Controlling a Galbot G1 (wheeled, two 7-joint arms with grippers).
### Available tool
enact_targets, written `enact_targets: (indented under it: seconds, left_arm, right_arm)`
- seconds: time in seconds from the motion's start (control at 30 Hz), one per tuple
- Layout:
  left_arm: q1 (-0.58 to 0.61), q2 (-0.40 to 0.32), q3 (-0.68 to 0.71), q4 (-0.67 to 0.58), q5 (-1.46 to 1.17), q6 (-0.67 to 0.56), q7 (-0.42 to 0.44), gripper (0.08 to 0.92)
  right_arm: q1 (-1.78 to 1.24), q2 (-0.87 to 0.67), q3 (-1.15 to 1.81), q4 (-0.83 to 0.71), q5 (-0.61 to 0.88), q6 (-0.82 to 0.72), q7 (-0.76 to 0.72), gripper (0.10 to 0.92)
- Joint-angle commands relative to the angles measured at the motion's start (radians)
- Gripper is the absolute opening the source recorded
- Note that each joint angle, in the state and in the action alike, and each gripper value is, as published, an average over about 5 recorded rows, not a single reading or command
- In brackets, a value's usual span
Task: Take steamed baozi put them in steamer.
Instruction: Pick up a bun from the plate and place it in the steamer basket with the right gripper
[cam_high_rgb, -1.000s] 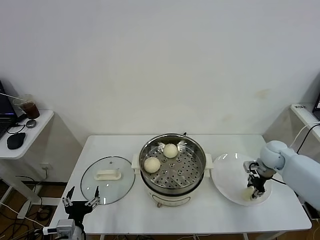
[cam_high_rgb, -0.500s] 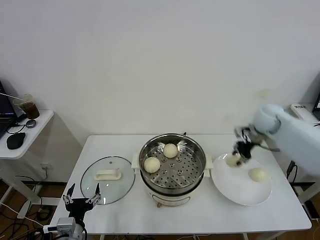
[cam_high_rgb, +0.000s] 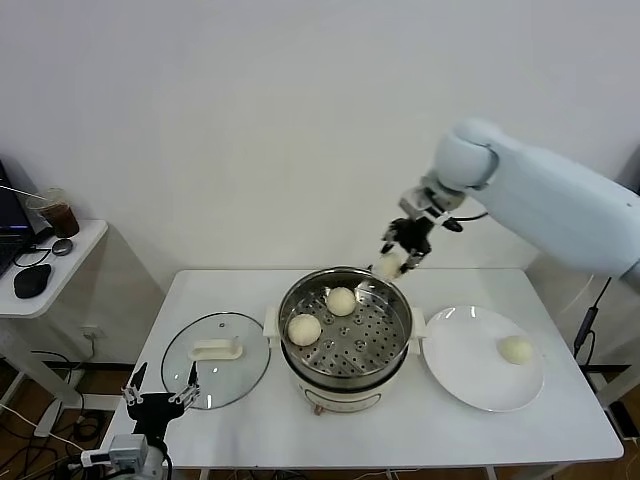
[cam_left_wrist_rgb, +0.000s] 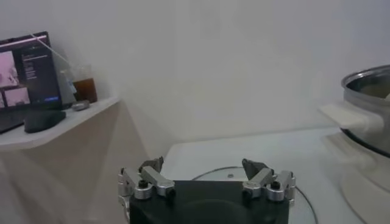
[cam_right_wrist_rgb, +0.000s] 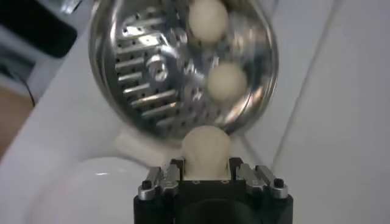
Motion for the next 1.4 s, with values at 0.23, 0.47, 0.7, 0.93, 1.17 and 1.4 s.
enact_targets:
  seconds: [0.23, 0.47, 0.7, 0.93, 1.17, 1.4]
  left_arm:
    - [0.003, -0.008, -0.001, -0.014, 0.002, -0.001, -0.002, 0.823]
    - [0.006, -0.014, -0.001, -0.015, 0.003, -0.002, -0.004, 0.823]
    - [0.004, -0.012, -0.006, -0.014, 0.001, -0.001, -0.003, 0.823]
    - [0.003, -0.013, -0.004, -0.008, 0.001, -0.002, -0.003, 0.823]
    - [0.0, -0.013, -0.005, -0.002, 0.0, -0.002, -0.004, 0.823]
    - [-0.001, -0.012, -0.005, 0.002, 0.0, -0.002, -0.003, 0.823]
  right_arm:
    - [-0.029, 0.093, -0.112, 0.226, -0.273, 0.426, 0.056, 0.458]
    - [-0.112, 0.114, -0.116, 0.23, -0.341, 0.452, 0.058, 0.458]
    - [-0.154, 0.131, -0.133, 0.224, -0.318, 0.432, 0.055, 0.458]
    - [-0.172, 0.149, -0.128, 0.197, -0.317, 0.427, 0.055, 0.458]
    - [-0.179, 0.15, -0.132, 0.19, -0.3, 0.418, 0.055, 0.462]
    - [-0.152, 0.133, -0.131, 0.196, -0.225, 0.38, 0.065, 0.565]
